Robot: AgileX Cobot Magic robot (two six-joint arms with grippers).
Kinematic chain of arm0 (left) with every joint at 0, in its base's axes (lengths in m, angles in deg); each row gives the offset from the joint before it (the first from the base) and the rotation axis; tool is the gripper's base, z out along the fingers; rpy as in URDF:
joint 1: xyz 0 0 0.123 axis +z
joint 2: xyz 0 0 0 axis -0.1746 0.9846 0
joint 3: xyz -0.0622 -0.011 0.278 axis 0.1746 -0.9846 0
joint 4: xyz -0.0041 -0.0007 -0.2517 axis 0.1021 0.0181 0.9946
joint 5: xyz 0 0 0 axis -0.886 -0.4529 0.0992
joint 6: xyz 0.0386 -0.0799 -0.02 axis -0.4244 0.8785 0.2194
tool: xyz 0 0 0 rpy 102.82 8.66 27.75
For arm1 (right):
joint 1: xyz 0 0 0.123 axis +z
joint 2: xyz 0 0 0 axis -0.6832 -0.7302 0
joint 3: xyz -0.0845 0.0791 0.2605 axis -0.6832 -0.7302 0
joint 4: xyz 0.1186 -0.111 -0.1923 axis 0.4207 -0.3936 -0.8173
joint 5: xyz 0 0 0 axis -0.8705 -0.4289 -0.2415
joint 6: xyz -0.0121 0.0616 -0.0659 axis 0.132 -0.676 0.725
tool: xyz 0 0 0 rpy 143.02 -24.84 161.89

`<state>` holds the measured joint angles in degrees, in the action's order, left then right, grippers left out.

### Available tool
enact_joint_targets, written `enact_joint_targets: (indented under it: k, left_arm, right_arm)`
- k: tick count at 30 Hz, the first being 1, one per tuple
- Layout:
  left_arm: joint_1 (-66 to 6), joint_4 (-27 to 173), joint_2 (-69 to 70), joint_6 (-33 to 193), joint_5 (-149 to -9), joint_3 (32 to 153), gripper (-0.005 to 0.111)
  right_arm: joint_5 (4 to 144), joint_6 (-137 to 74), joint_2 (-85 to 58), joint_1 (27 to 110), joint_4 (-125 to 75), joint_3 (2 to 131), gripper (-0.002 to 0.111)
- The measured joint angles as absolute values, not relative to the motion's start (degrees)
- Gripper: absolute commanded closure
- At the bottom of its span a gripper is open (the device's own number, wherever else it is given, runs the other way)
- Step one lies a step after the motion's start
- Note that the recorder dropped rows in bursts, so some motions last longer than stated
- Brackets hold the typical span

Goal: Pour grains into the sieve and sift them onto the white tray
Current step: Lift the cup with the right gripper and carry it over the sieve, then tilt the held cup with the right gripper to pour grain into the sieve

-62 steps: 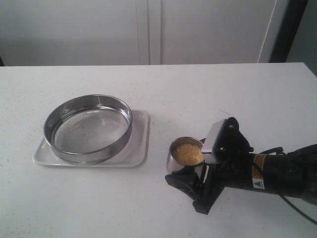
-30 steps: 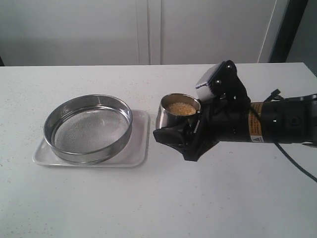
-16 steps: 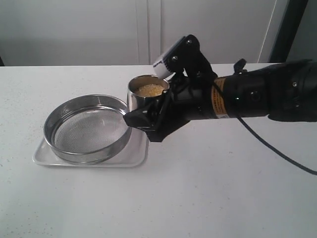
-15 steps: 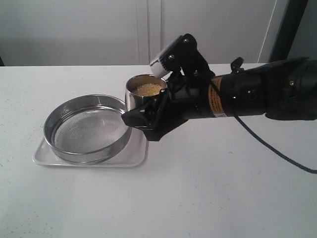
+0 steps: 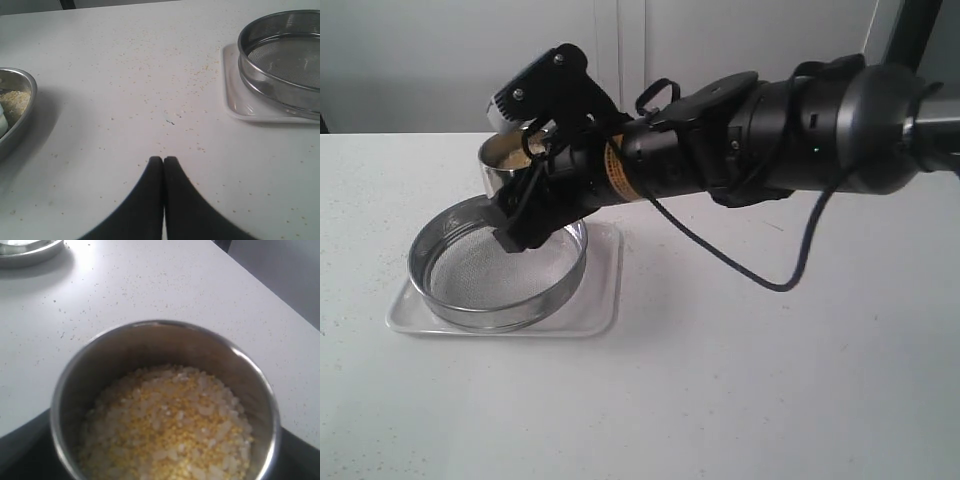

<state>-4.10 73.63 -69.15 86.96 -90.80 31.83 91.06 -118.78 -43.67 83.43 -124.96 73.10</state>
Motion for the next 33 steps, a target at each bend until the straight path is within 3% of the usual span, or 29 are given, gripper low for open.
enact_joint_targets:
  k: [8, 23, 33]
  left_arm:
    - [-4.1, 73.6, -69.2, 87.0, -90.8, 31.8, 0.107]
    - [-4.1, 73.6, -69.2, 87.0, -90.8, 31.8, 0.107]
    - [-4.1, 73.6, -69.2, 87.0, -90.8, 31.8, 0.107]
  right_arm:
    - [87.8, -117.4, -50.3, 84.2, -125.1, 79.2, 0.108]
    - [77.3, -94.2, -51.1, 84.3, -125.1, 79.6, 0.108]
    - [73.5, -95.1, -51.9, 84.3, -125.0, 80.6, 0.108]
